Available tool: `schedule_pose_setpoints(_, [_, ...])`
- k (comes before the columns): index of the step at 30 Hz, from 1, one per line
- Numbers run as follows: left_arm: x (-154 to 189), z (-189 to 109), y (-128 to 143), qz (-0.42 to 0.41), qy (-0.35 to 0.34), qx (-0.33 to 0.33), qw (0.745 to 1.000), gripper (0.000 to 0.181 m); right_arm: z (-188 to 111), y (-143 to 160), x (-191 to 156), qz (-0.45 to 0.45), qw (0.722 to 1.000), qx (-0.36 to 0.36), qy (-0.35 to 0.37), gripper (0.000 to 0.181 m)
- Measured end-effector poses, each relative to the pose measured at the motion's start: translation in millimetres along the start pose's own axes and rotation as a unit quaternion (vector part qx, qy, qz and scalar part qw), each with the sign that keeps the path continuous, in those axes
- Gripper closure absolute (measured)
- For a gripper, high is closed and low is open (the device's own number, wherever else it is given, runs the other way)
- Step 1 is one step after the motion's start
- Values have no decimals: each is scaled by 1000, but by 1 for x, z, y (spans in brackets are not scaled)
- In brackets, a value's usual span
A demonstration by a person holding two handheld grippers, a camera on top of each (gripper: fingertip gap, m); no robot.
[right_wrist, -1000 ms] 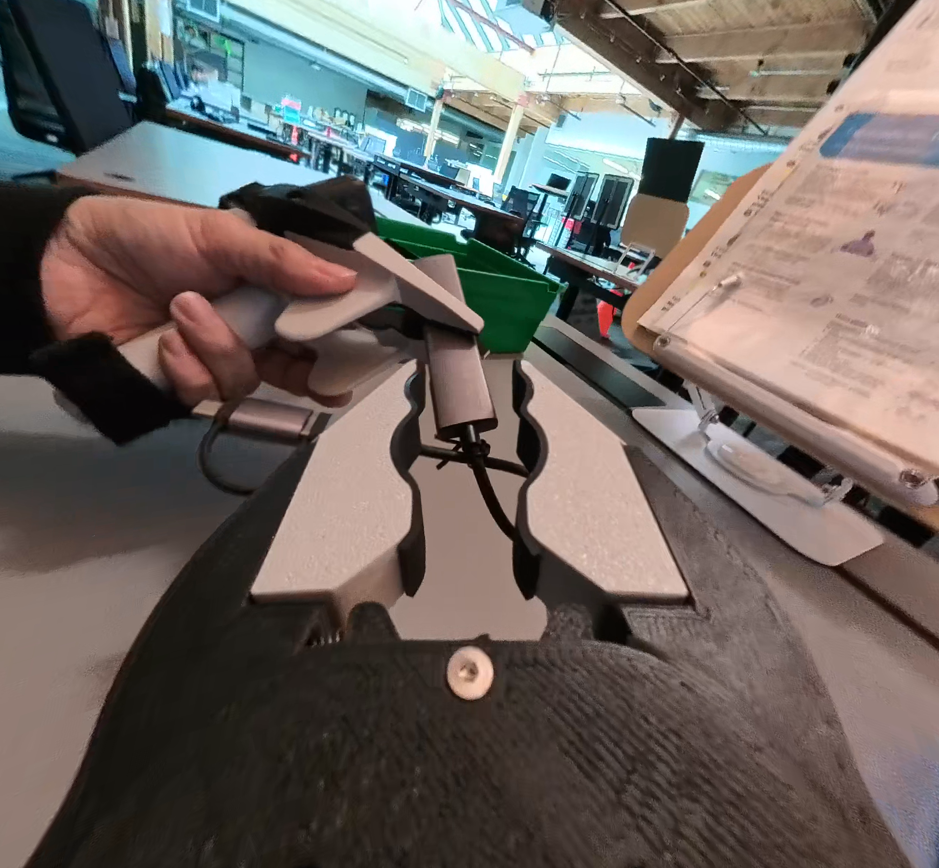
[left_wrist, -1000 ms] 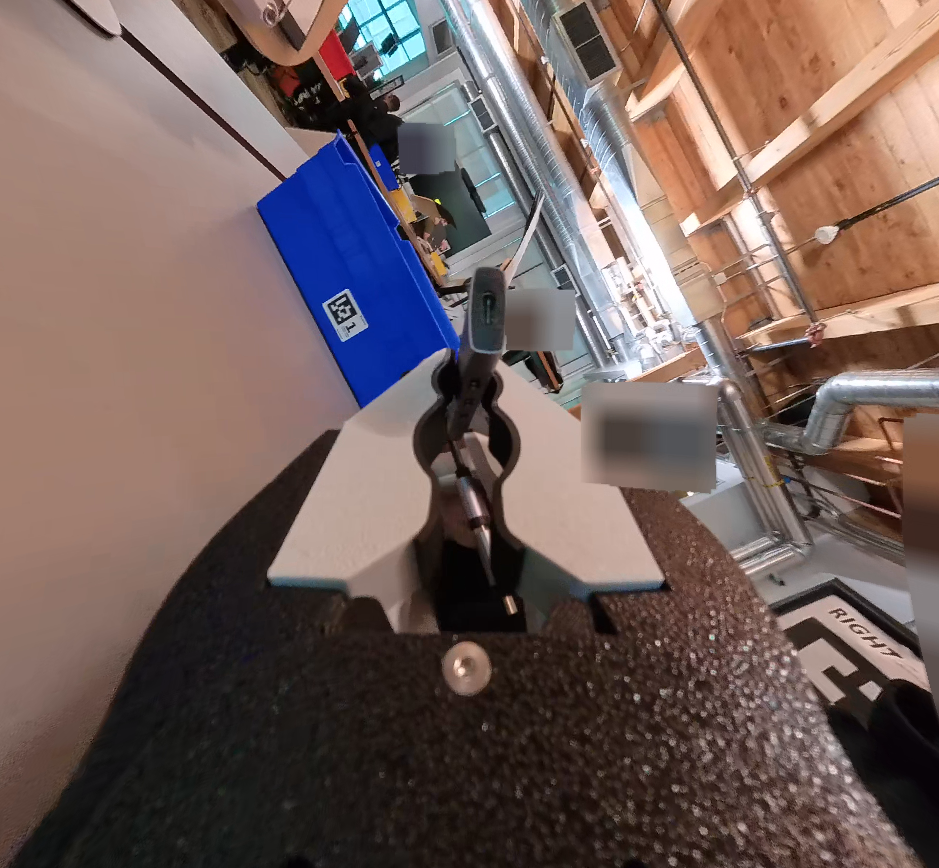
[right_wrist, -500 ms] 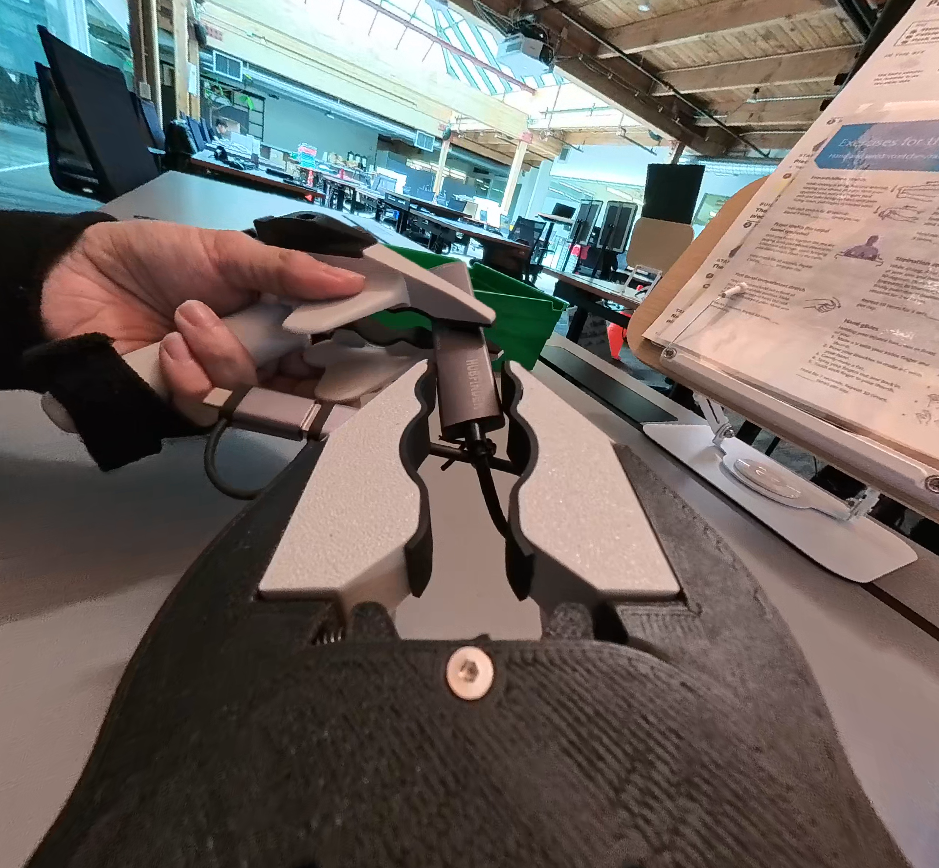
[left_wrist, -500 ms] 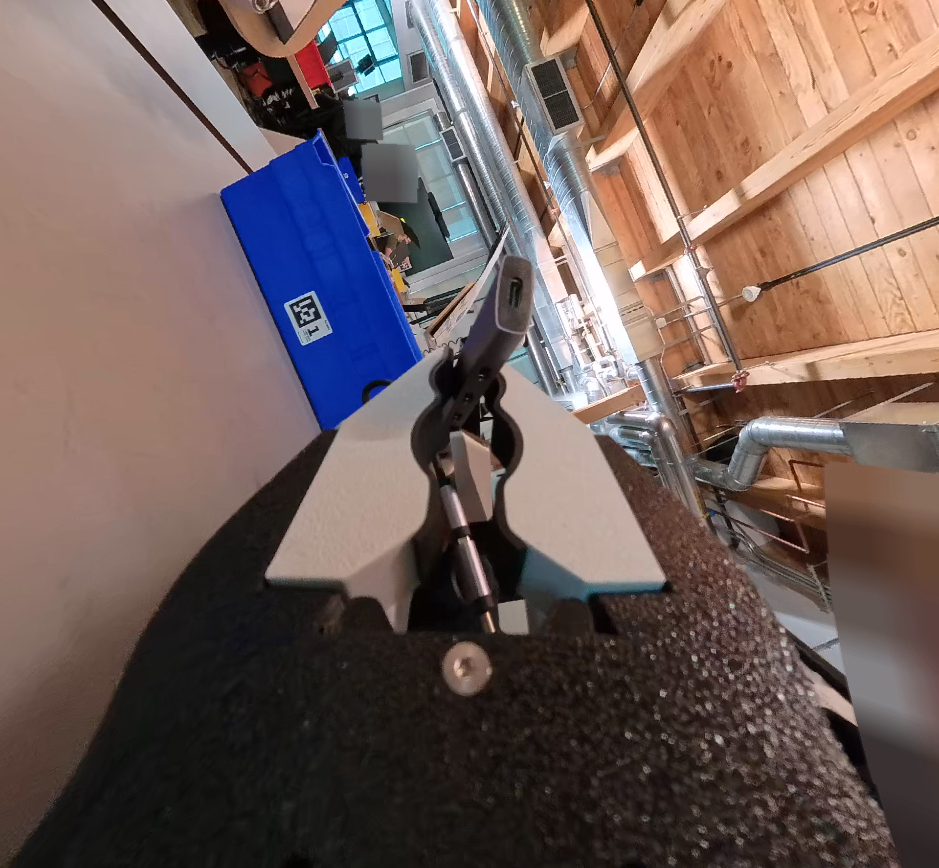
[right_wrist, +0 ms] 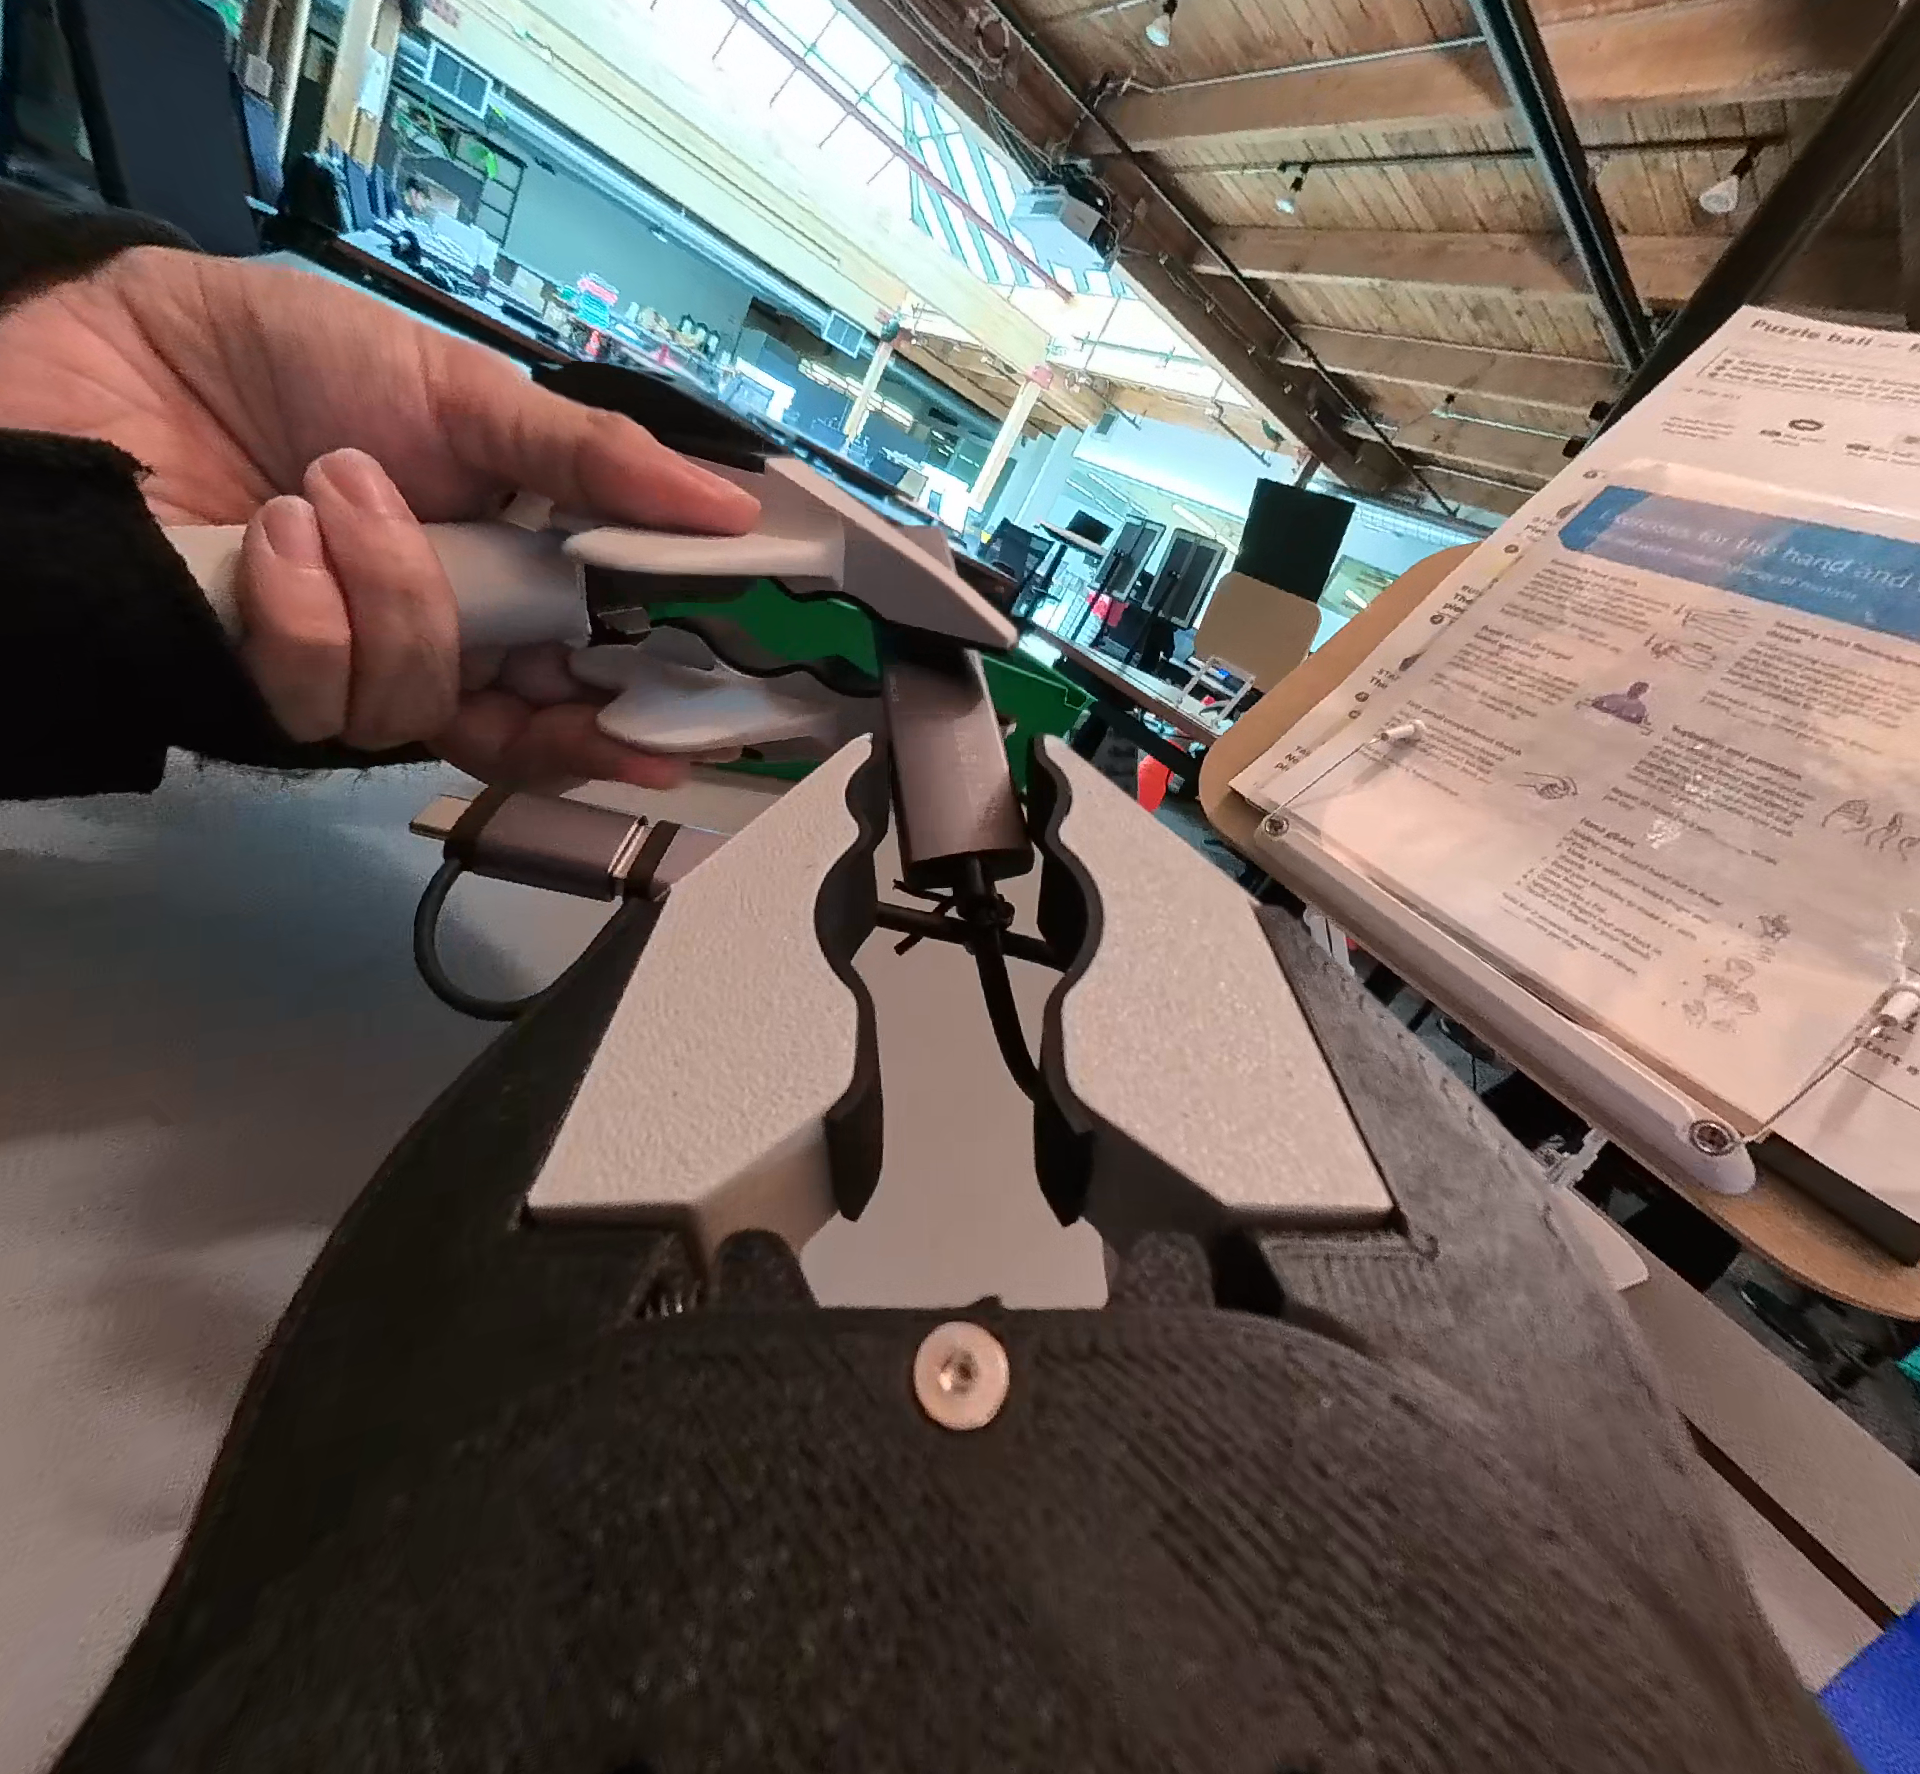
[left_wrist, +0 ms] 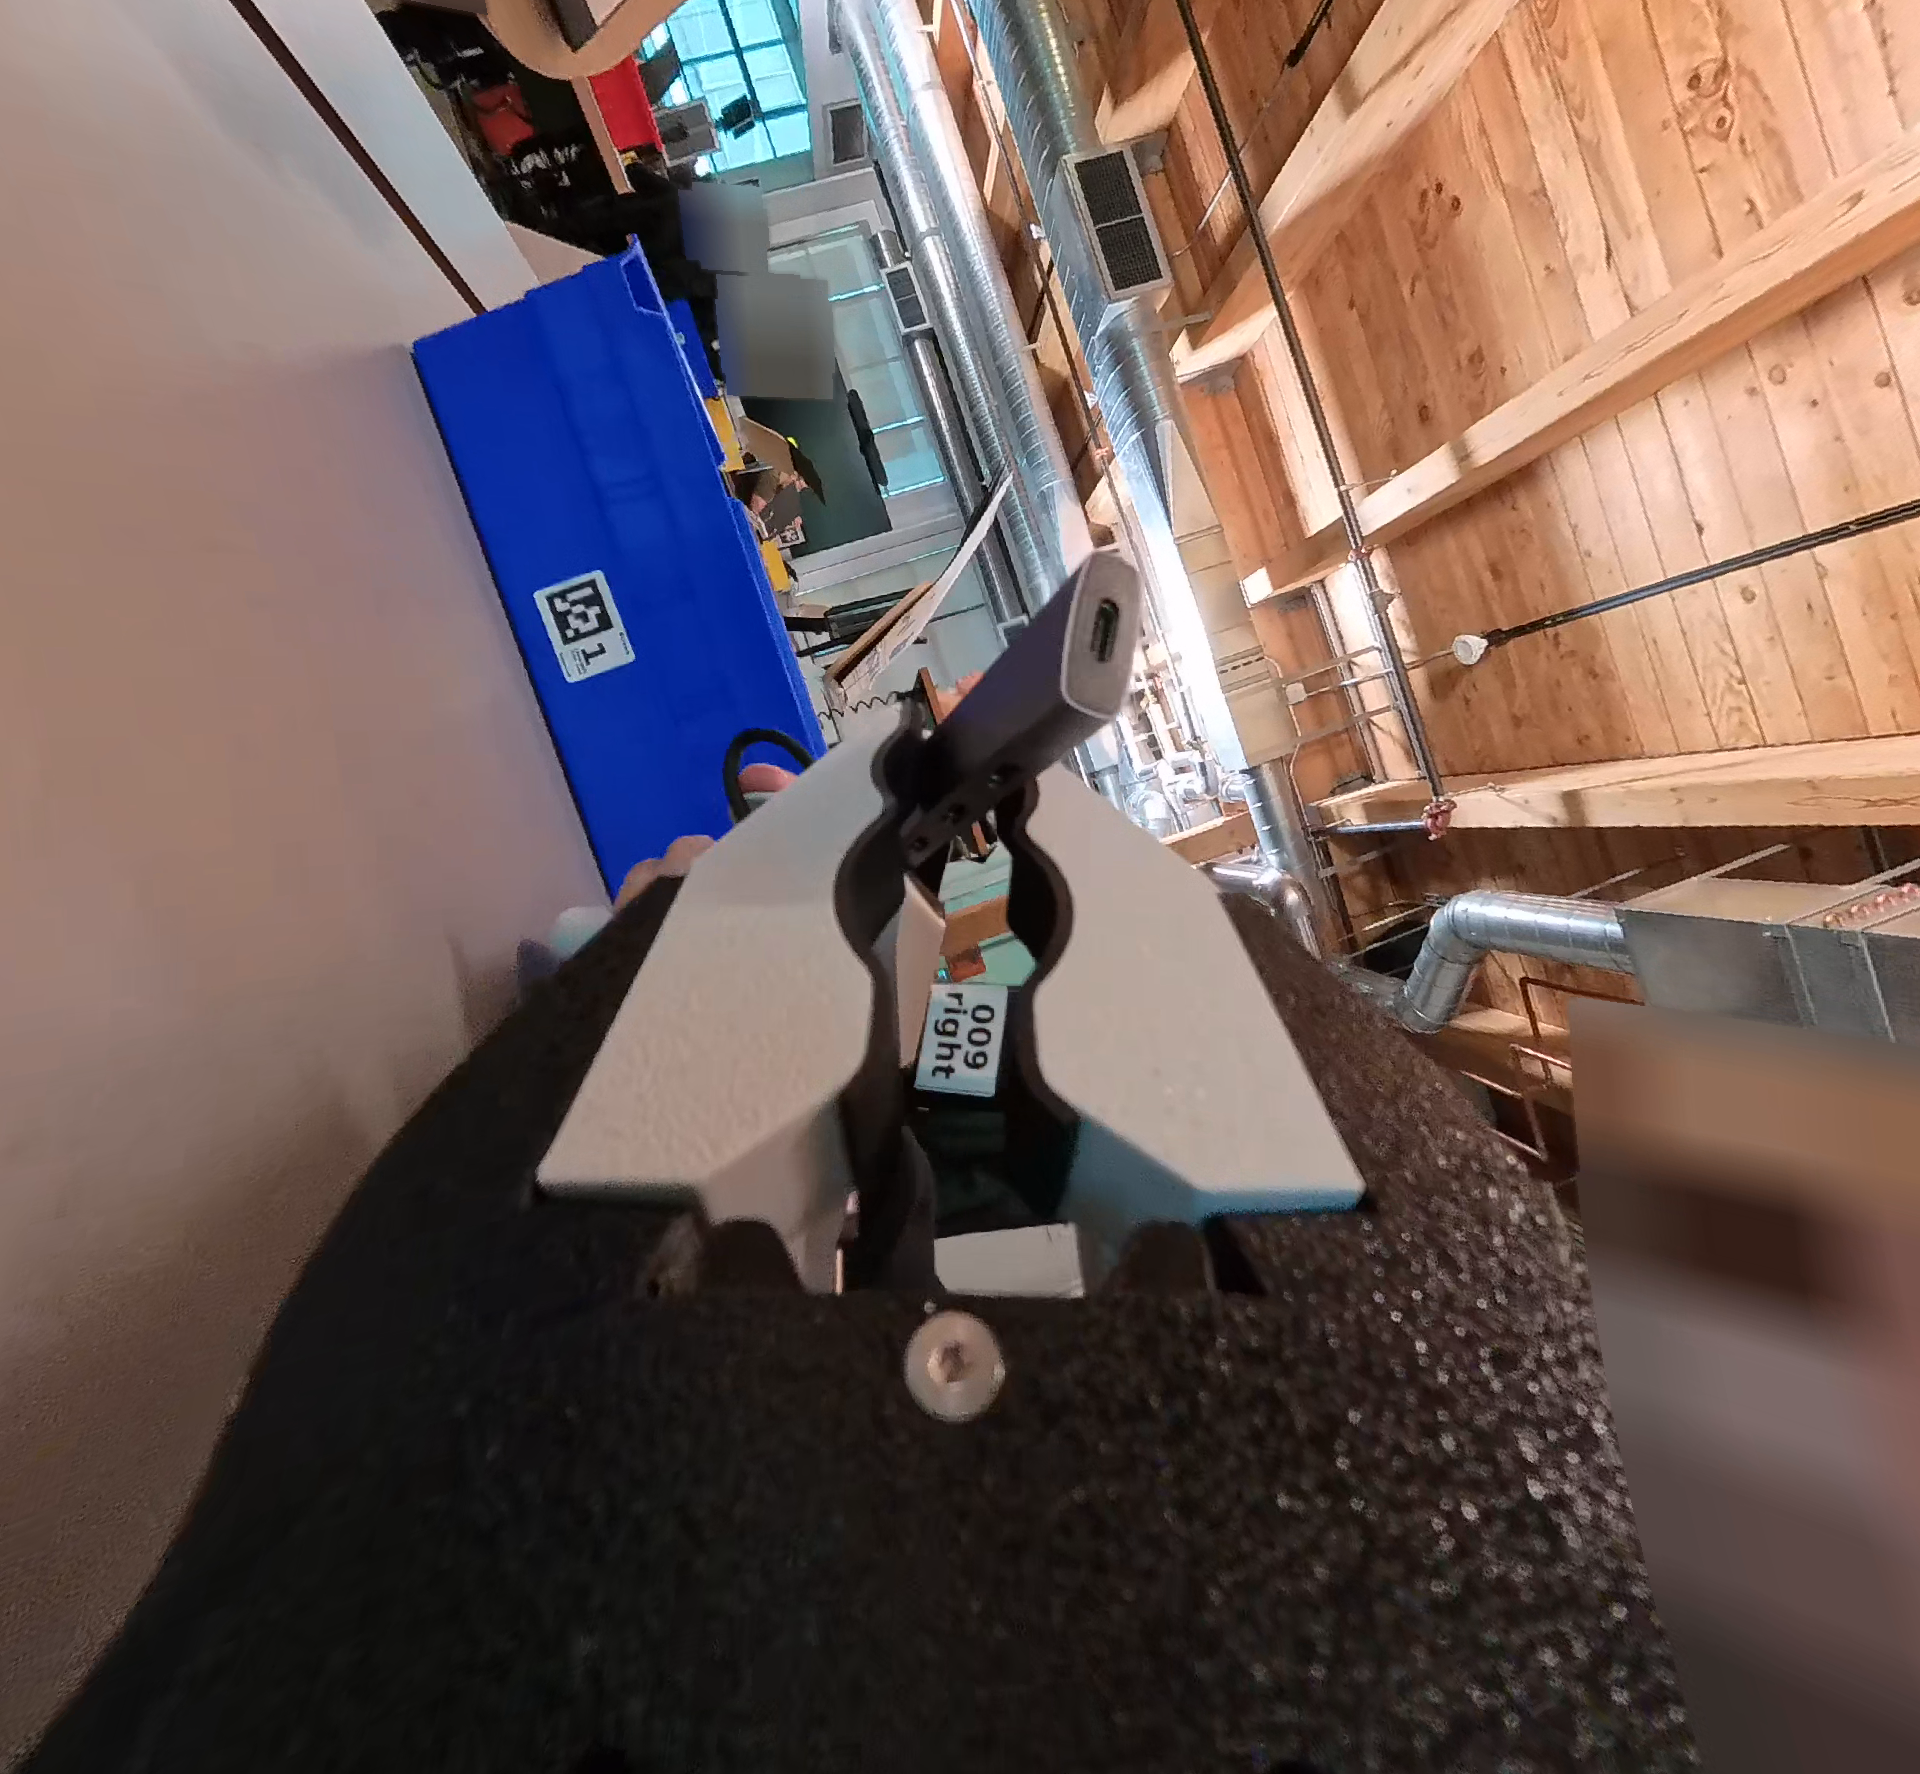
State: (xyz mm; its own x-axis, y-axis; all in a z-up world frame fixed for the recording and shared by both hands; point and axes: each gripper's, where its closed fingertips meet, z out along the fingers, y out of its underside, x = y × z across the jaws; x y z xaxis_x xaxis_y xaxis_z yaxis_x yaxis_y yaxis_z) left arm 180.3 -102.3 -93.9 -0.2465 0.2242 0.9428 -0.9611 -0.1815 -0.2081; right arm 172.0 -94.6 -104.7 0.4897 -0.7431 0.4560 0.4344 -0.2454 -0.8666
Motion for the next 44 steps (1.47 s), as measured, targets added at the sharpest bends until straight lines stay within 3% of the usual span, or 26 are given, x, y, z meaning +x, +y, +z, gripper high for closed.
schedule_pose_setpoints(6, [-14,-4,-9,27,-44,5,999,172,8,16,-6,51,995,-86,-18,159])
schedule_pose_setpoints(8, [-14,-8,-15,73,-63,4,995,171,10,17,-10,116,989,-87,-36,159])
schedule_pose_setpoints(12, [9,-31,-51,214,-105,79,968,162,5,18,5,237,968,-72,-32,159])
schedule_pose_setpoints(15, [29,-48,-60,359,-158,84,916,162,0,23,17,292,954,-74,-19,159])
schedule_pose_setpoints(20, [42,-90,-76,529,-293,62,794,152,-6,33,30,307,948,-86,17,159])
schedule_pose_setpoints(25, [43,-164,-130,566,-454,29,687,152,-9,34,36,279,955,-95,43,159])
schedule_pose_setpoints(28, [33,-205,-161,540,-528,-26,655,151,-9,32,37,274,956,-97,46,159])
schedule_pose_setpoints(31, [13,-233,-183,497,-572,-99,645,148,-10,31,36,268,957,-98,46,159])
schedule_pose_setpoints(33, [-6,-241,-190,465,-578,-153,653,146,-10,32,36,262,959,-101,47,159])
schedule_pose_setpoints(36, [-36,-245,-189,442,-573,-246,645,143,-10,35,34,251,961,-110,44,159])
schedule_pose_setpoints(39, [-57,-246,-185,356,-595,-235,681,136,-10,36,32,248,961,-114,40,159])
schedule_pose_setpoints(42, [-58,-224,-180,354,-552,-198,729,138,-10,37,32,244,962,-115,40,159])
schedule_pose_setpoints(43, [-61,-219,-173,365,-534,-218,730,138,-10,37,31,244,962,-115,40,159])
schedule_pose_setpoints(44, [-67,-219,-167,378,-537,-243,714,138,-9,37,31,245,962,-114,37,159])
